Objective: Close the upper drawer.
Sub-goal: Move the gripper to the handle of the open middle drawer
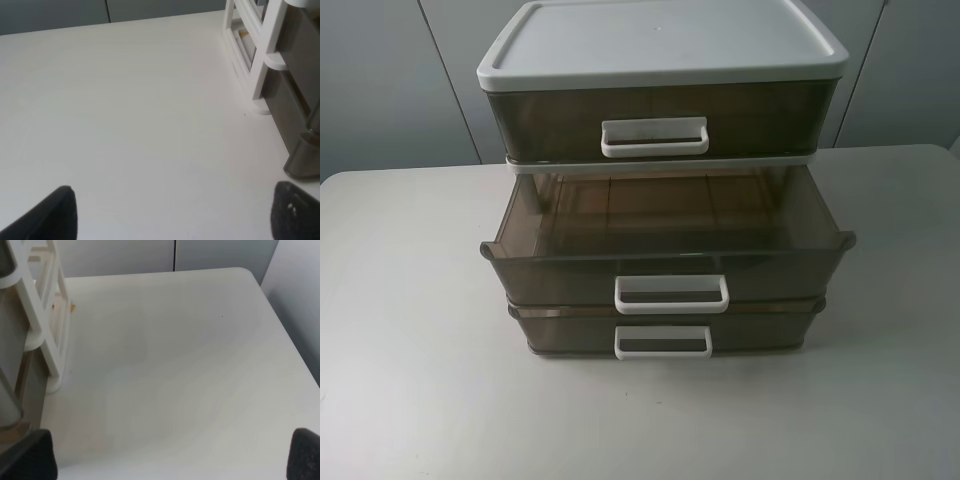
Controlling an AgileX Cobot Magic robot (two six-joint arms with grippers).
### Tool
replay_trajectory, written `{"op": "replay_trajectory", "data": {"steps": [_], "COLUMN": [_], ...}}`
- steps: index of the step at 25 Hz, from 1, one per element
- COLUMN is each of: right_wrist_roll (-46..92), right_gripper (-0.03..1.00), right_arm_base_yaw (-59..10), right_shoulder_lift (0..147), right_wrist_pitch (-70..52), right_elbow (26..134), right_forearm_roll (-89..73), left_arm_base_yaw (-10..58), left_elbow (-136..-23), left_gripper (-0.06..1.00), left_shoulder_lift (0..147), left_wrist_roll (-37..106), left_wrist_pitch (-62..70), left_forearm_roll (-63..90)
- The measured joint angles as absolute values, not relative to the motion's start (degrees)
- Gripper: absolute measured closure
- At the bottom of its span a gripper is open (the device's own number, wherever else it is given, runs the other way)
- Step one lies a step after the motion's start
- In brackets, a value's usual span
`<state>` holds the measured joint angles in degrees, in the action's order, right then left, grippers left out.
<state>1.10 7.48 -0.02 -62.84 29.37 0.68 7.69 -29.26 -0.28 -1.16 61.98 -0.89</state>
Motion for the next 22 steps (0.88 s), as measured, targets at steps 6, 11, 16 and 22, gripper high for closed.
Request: {"op": "replay_trajectory", "data": {"steps": [6,11,16,22], "right_wrist_roll": [1.10,1.10,1.10,1.10], "right_gripper": [0.27,0.27,0.27,0.27], "right_arm_base_yaw": [7.48,7.48,7.48,7.48], "right_shoulder_lift": [-0.02,-0.02,-0.02,-0.02], "right_wrist_pitch": [-62.84,-62.84,-62.84,-62.84], "right_elbow": [29.37,29.37,29.37,29.37], "right_forearm_roll": [0.68,0.68,0.68,0.68], "left_arm_base_yaw": [7.69,7.69,7.69,7.69], "left_elbow": [-29.26,-29.26,-29.26,-29.26], "left_gripper": [0.20,0.20,0.20,0.20], "left_shoulder_lift": [-0.28,-0.28,-0.28,-0.28], "left_wrist_roll": [-1.16,-1.16,-1.16,-1.16], "left_wrist_pitch": [61.98,61.98,61.98,61.98], "left_forearm_roll": [-0.89,-0.89,-0.89,-0.89]}}
